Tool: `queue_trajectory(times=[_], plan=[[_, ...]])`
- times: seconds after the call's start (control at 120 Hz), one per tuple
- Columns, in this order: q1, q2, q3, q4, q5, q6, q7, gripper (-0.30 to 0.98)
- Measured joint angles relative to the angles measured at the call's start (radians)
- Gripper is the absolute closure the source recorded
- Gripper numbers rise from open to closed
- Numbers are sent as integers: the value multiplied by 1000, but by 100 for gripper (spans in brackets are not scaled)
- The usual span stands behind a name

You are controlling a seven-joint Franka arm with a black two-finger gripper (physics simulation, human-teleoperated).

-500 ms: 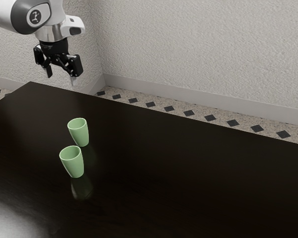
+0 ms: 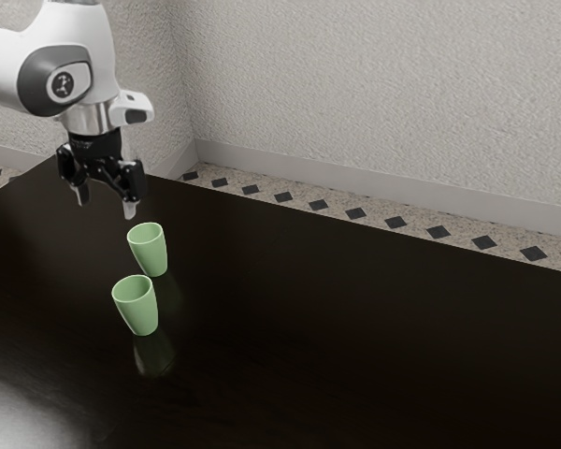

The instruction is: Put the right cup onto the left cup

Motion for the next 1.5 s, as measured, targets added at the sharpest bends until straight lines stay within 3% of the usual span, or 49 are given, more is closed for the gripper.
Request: queue_trajectory(times=[0.317,0.692,1.5], plan=[[45,34,2,-170,-113,127,-10,0],[52,130,2,-235,-206,281,-20,0],[76,349,8,-156,-219,477,-21,0]])
